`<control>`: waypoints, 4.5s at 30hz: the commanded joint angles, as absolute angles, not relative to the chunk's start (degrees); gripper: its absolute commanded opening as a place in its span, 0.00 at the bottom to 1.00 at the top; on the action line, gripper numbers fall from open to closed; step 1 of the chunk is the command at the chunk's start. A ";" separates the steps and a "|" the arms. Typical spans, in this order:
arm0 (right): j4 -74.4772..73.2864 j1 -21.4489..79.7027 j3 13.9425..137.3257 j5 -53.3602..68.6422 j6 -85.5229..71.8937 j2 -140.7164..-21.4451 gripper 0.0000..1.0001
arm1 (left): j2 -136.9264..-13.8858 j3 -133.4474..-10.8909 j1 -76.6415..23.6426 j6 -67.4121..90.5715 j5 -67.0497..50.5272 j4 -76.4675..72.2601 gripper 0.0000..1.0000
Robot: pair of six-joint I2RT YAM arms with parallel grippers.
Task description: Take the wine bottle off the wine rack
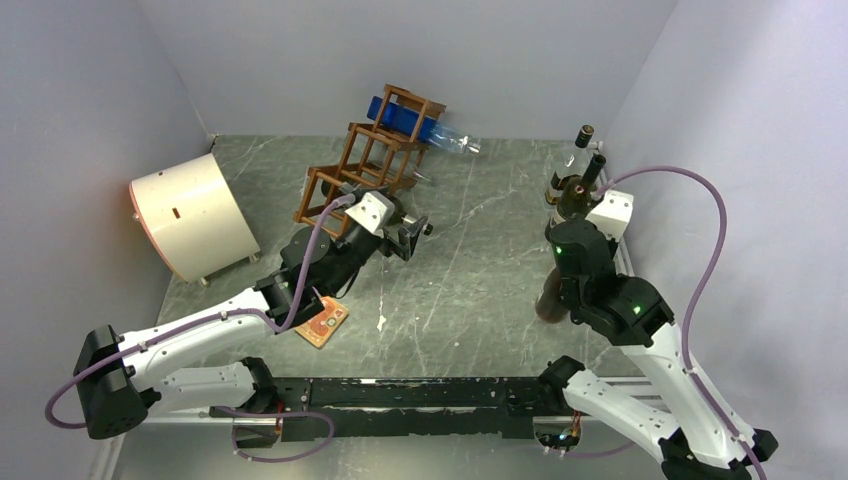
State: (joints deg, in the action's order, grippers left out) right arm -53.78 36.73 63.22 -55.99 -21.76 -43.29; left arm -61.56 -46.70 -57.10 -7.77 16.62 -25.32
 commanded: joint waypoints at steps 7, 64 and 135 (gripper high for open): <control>-48.98 36.82 61.58 -73.19 -26.72 -39.25 0.00 | -60.67 -46.93 -57.84 -9.03 18.28 -26.32 0.94; -36.06 36.66 63.14 -71.99 -15.17 -34.40 0.82 | -61.28 -47.35 -59.18 -10.46 18.92 -25.75 0.95; -6.80 46.06 96.97 -13.36 -23.29 -114.68 0.90 | -51.98 -39.44 -54.88 -17.41 45.79 -44.32 0.95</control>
